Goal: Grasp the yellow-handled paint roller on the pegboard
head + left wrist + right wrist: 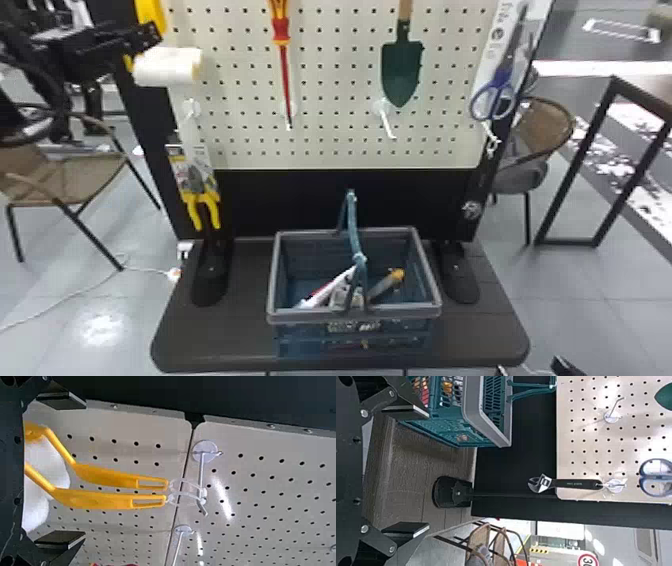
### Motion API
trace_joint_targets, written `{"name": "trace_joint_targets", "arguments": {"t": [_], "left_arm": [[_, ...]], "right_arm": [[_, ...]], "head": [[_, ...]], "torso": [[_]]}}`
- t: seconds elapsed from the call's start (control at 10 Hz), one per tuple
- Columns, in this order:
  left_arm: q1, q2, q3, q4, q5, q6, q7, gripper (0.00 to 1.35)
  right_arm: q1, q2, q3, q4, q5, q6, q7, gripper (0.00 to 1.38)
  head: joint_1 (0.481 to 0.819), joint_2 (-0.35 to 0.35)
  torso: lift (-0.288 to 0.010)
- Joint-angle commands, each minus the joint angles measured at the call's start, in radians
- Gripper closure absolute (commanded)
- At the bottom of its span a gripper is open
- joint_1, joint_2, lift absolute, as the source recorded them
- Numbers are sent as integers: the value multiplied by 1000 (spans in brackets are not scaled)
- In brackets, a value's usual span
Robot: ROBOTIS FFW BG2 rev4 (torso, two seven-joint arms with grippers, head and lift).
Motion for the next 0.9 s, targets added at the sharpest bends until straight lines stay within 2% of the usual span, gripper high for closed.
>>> {"name": "trace_joint_targets", "arguments": {"t": [0.0, 0.1, 0.2, 0.3, 0.4, 0.5, 0.6, 0.8], "left_arm": [[-21, 5, -37, 62, 96, -34, -41, 140], [-38, 5, -39, 56, 25, -49, -56, 64], [-41, 5, -34, 56, 24, -63, -61, 25], [-39, 4, -34, 56, 19, -60, -67, 78], [-44, 2, -32, 56, -19, -63, -79, 394], [-47, 2, -29, 56, -50, -75, -84, 1001], [-50, 2, -23, 56, -59, -72, -85, 1216], [-50, 1, -23, 56, -59, -68, -88, 1211]], "right_arm": [[-9, 0, 0, 6, 1, 0, 2, 298], [-6, 0, 0, 5, -2, 0, 2, 298], [-5, 2, 0, 6, -2, 0, 2, 297], [-6, 3, 0, 11, -2, 0, 2, 297], [-6, 3, 0, 12, -2, 0, 2, 297], [-8, 3, 0, 14, -2, 0, 2, 297], [-9, 5, 0, 16, -3, 0, 3, 297], [-9, 5, 0, 17, -2, 0, 2, 297]], "head": [[549, 0], [549, 0], [549, 0], [549, 0], [549, 0], [549, 0], [549, 0], [549, 0]], "torso": [[-100], [-100], [-100], [-100], [-100], [-100], [-100], [-100]]}}
